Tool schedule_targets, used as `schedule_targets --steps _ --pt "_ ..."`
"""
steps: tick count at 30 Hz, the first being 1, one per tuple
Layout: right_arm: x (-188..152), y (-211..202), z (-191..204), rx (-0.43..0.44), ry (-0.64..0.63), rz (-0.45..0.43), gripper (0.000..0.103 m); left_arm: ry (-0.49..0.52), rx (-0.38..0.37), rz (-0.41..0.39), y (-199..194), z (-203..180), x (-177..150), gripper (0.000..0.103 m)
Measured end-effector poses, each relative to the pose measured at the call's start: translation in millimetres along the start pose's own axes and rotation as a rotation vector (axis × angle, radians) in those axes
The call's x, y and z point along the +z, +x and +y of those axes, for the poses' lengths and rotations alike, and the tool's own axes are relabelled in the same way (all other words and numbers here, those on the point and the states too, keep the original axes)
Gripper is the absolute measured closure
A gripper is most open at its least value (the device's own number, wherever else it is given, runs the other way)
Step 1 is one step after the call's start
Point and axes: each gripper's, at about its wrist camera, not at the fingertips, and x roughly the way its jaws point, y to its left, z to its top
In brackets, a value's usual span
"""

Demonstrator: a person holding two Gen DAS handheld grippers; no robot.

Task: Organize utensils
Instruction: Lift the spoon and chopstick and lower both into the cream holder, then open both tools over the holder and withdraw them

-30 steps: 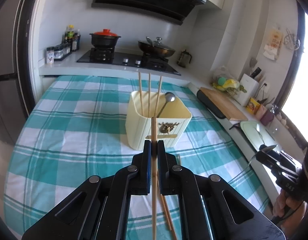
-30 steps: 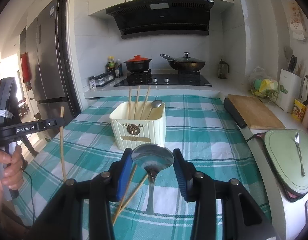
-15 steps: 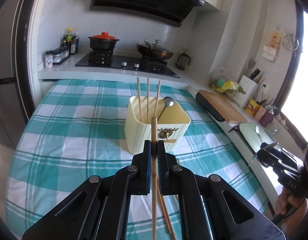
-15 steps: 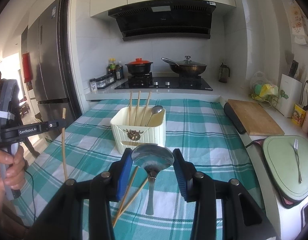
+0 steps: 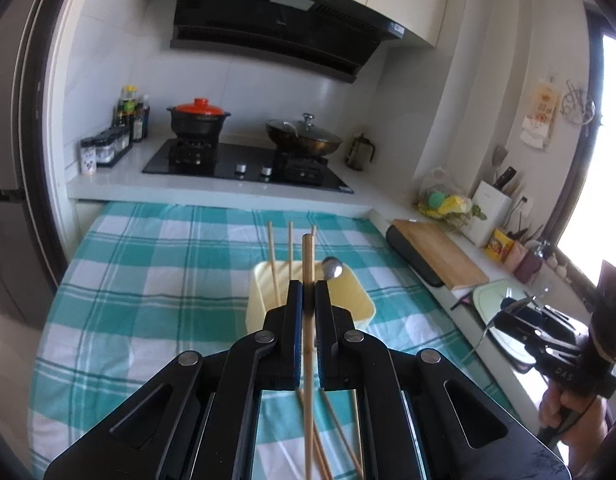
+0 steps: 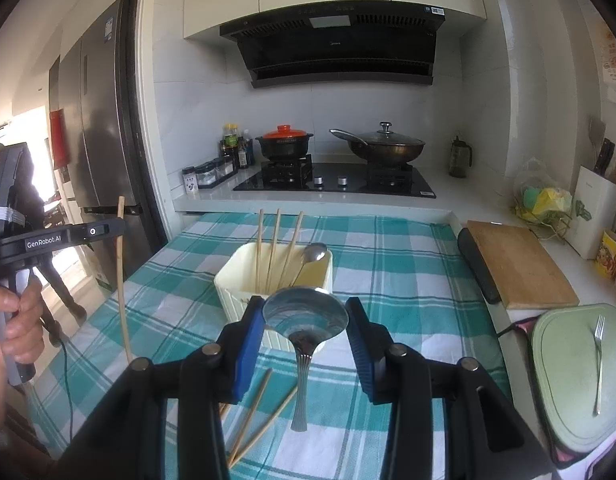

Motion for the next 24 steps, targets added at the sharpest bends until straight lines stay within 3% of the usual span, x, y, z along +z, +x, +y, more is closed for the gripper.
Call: schedule_targets --steps 10,14,19,24 --pt "93.9 36.2 -8.9 0.014 -0.024 -0.072 0.061 0.055 0.038 -0.109 40.0 -17.4 82.3 0.1" --pt "115.9 60.1 -13.1 0.029 0.002 -0.097 0.061 0.07 0.073 -0.144 63.3 -21.6 98.0 0.1" --pt "118.2 105.8 -18.7 0.074 0.043 -0.049 0.061 0.079 0.121 -0.135 104.8 -18.6 95.1 0.1" --pt "90.0 165.4 -20.4 0.115 0.081 0.099 0.061 0.025 0.153 -0.05 157.1 1.0 72.4 0.1"
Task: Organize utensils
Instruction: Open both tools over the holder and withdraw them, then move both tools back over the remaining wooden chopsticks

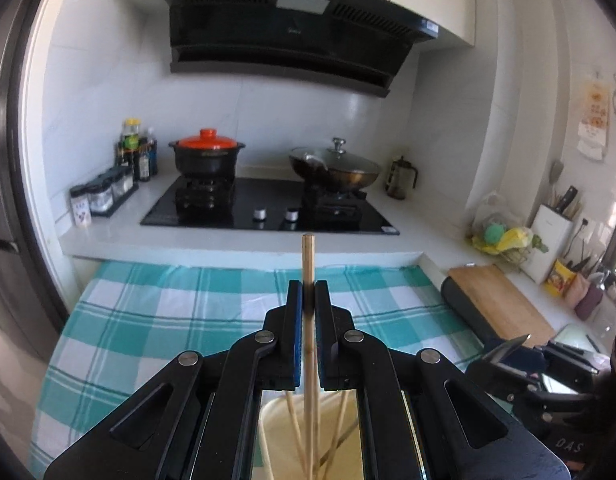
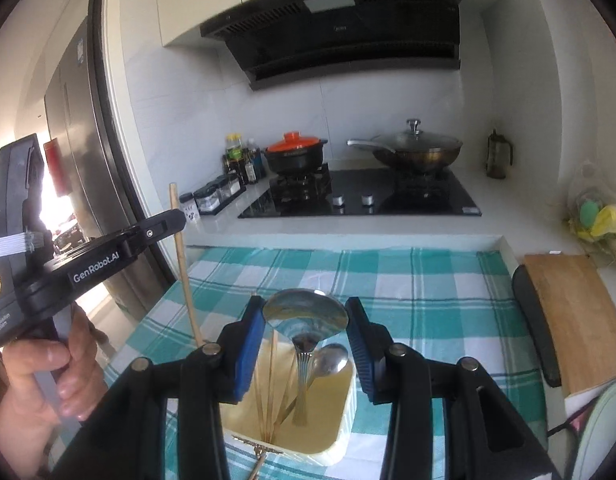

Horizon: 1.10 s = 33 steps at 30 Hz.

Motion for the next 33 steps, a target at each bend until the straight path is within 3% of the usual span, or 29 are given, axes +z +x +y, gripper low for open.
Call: schedule_targets --steps 4,8,9,11,13,16,20,24,28,33 --pt "-20.8 48.1 -11.3 0.002 0.041 0.131 0.061 -0.038 0.013 0.099 38.5 10.7 -28.1 0.1" --pt "-31.2 79.8 -20.8 -0.02 0.059 0.199 0.061 -0.041 0.039 0.159 59.1 15.1 -46.1 0.096" --pt "-31.4 83.7 -23.1 -0.027 0.063 0.205 0.061 -0.044 0.044 0.173 60.4 16.9 -48.6 0.092" --pt "-30.2 85.1 -27.7 -0.041 0.084 0.209 0.056 -0.06 0.04 0.19 57.0 21.5 -52.2 0.058" --pt "-26.6 77.4 -32.0 -0.033 0.11 0.186 0.044 -0.064 0.041 0.168 40.0 28.0 -55.6 0.042" --pt "-27.8 56.0 -32.1 -0.032 0.102 0.165 0.043 -0.056 0.026 0.183 8.1 38.2 -66.6 0.035" --pt "-50.8 13.9 -21.8 -0.057 0.046 0.162 0.04 -0.035 -0.01 0.275 -33.2 48.7 -96.8 0.028" --pt "-94.0 -27.6 -8.6 -0.078 -0.032 0.186 0.04 0.021 -0.006 0.355 -75.0 47.7 -140.4 0.024" --pt "-153.7 -65.9 5.4 -0.155 -0.107 0.229 0.04 0.056 -0.001 0.399 -109.8 38.6 -184.6 0.021" --pt "-227.2 -102.3 21.1 -0.25 -0.16 0.256 0.04 0.12 0.007 0.387 -144.7 9.7 -220.7 0.018"
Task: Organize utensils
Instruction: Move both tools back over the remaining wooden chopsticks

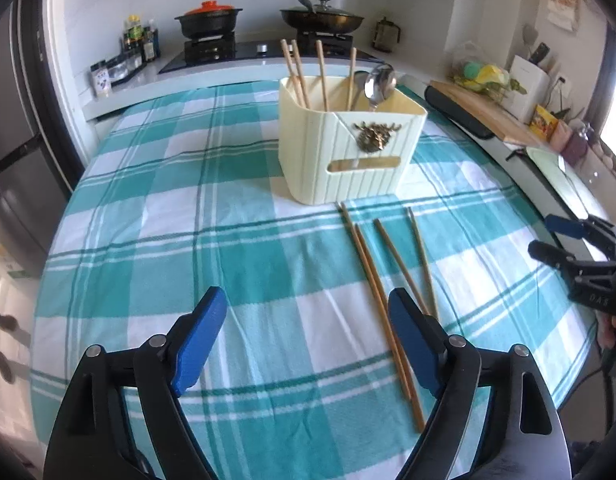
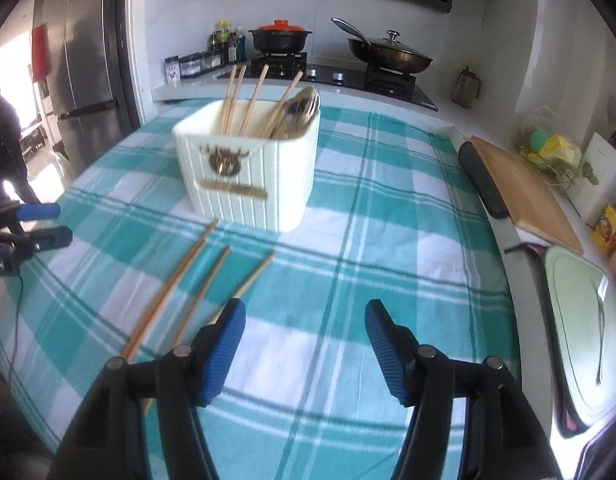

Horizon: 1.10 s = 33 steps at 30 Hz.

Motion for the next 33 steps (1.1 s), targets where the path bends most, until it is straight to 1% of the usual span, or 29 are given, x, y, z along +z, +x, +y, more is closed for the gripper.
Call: schedule_targets --steps 2,4,6,8,10,15,18,21,23,27,30,33 --pt "-24.1 -4.6 3.9 0.004 0.033 0.015 0.04 0.005 -0.004 -0.013 -5.2 -13.0 -10.8 0.017" --pt "-44.1 -7.7 6.7 0.006 0.075 0.024 0.04 0.001 -0.03 -0.019 -9.7 -25.4 -19.6 0.017" --pt "-58.8 -11.4 8.4 0.007 0.114 0.02 0.04 -0.009 -0.061 -0.022 -13.3 -35.4 -25.7 0.017" --pt "-66.7 -15.4 8.1 0.018 0.144 0.012 0.04 -0.025 -0.089 -0.017 -14.4 -43.8 -30.2 0.016" --pt "-69.1 -20.0 7.3 0.012 0.149 0.0 0.039 -0.029 -0.101 -0.008 -13.4 -50.9 -34.2 0.016" --pt "-69.3 -30.1 3.6 -0.012 0.154 -0.036 0.04 -0.018 -0.071 -0.002 -13.3 -58.6 -46.1 0.016" --pt "-70.6 -30.3 2.4 -0.013 0.18 -0.043 0.039 -0.031 -0.078 0.002 -16.3 -58.6 -51.7 0.016" --pt "-72.5 -29.1 6.5 -0.013 0.183 -0.043 0.039 -0.021 -0.057 -0.005 -17.4 -59.3 -53.3 0.016" --pt "-74.7 -29.1 10.3 -0.015 0.177 -0.044 0.039 -0.02 -0.049 -0.009 -17.5 -58.7 -53.3 0.016" --pt "-77.8 -31.1 15.7 -0.012 0.164 -0.049 0.04 -0.029 -0.056 -0.01 -17.6 -56.7 -56.5 0.016" --pt "-78.9 -31.2 18.9 -0.007 0.163 -0.048 0.04 -0.028 -0.041 -0.007 -17.2 -54.6 -60.1 0.015" --pt "-80.1 -33.7 21.3 -0.002 0.166 -0.056 0.04 -0.05 -0.025 -0.007 -18.6 -45.7 -65.8 0.015"
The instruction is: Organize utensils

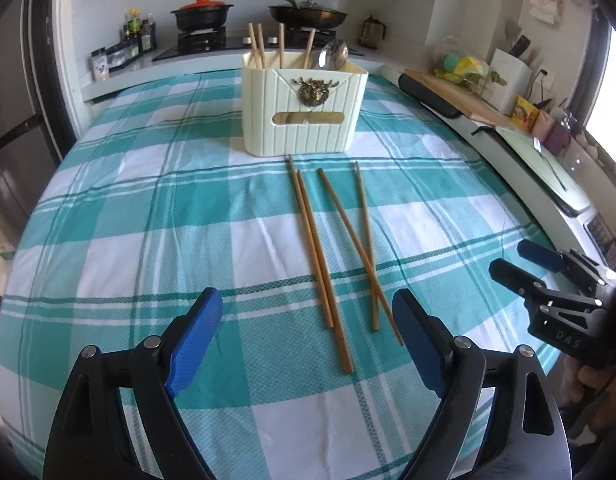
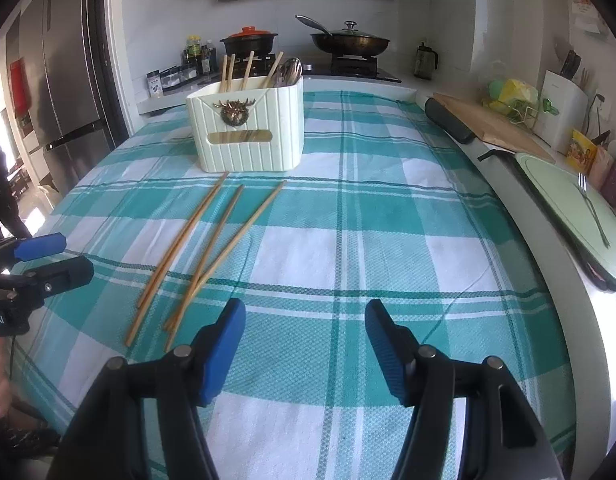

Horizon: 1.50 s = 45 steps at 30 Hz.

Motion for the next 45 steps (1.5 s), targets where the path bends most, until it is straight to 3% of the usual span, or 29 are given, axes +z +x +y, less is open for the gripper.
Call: schedule_targets --steps 11,18,25,31,35,42,45 --pt "-22.8 1.6 -9.2 -0.021 0.027 0.04 0.039 -0.087 0.047 0.057 20.1 27.3 -16.8 0.013" --pt "-9.1 0.9 -29.1 -0.064 0.035 0.039 0.04 -0.06 0.019 0.054 22.6 13.7 -10.4 0.013" --pt "0.5 -6.0 -14.5 -0.062 0.036 -0.021 0.04 -0.094 0.042 0.051 17.0 28.1 -18.6 0.013" --pt "-5.8 7.4 12.1 -0.005 -0.018 0.02 0.04 -0.157 0.055 0.049 19.6 45.8 -23.8 0.013" --pt "9.0 20.4 30.4 0.073 -0.069 0.024 0.042 -0.163 0.056 0.055 23.9 46.3 -22.4 0.013" --pt "54.2 70.6 60.6 0.198 -0.107 0.071 0.067 -0.164 0.076 0.041 18.6 50.0 -22.1 0.013" --pt "68.3 98.0 71.0 0.237 -0.118 0.125 0.071 -0.171 0.088 0.04 17.1 54.2 -23.5 0.013"
